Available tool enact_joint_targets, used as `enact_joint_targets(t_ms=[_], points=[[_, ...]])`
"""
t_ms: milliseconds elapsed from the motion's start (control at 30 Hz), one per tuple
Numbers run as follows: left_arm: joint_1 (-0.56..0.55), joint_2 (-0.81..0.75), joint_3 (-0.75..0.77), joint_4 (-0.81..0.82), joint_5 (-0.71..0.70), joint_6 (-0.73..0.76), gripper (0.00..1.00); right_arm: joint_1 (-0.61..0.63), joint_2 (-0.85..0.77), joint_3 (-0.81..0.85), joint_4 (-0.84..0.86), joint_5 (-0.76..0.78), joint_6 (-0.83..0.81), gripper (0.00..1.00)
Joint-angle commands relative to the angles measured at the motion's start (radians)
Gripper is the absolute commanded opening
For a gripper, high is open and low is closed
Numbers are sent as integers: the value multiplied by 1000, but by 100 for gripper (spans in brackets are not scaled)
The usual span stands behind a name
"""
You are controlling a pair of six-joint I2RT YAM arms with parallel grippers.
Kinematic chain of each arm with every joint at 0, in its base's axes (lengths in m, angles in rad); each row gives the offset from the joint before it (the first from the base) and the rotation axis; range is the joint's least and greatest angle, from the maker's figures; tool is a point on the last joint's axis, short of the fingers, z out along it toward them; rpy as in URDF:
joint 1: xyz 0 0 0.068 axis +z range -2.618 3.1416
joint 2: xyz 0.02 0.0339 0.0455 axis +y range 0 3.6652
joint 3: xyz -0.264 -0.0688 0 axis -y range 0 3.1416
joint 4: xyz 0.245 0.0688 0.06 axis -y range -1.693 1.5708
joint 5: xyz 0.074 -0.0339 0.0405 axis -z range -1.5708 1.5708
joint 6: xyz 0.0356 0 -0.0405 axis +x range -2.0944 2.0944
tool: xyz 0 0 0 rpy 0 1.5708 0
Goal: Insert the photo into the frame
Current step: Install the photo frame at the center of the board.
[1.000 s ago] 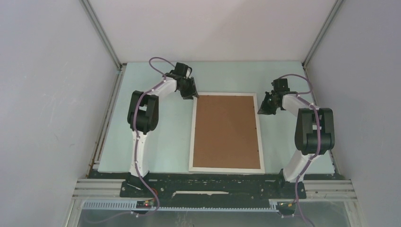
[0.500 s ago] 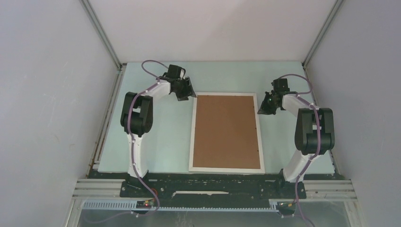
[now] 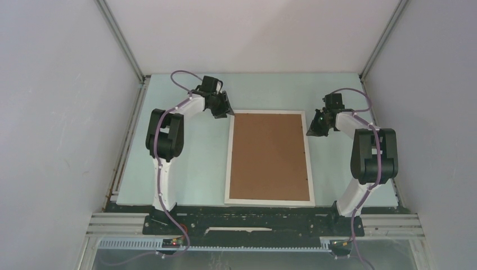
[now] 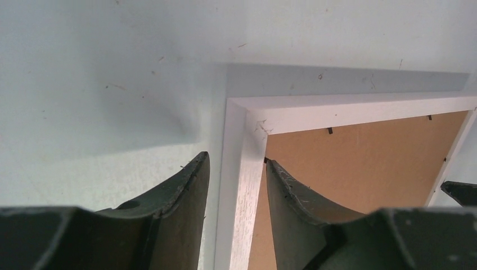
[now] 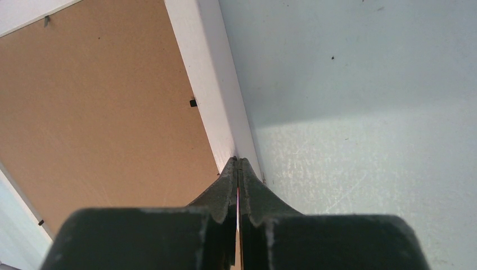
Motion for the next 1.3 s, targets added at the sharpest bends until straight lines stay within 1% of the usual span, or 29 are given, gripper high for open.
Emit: enact_joint_targets(t_ms=[0,167,367,733,933,1133,1267], points=[[-10,11,67,-18,-3,-2,47,24,17,-8,-9,-17,-2,1],[-15,21,75,-39,-9,10,44,25,17,-7,-7,-20,-3,1],[-19,21,72,-50,-24,13,44,27,14,-8,-7,-21,-2,1],[-31,95,163,-101,-25,4,44,30,15,-4,-12,-17,-6,0],[-46,92,167,-141,-57,31,41,31,15,-3,-10,-17,-7,0],[-72,78,152,-166,-93,45,41,33,11,-3,-11,-17,-7,0],[-89,86,169,-203,-138,64,41,34,11,-3,-12,-18,-7,0]])
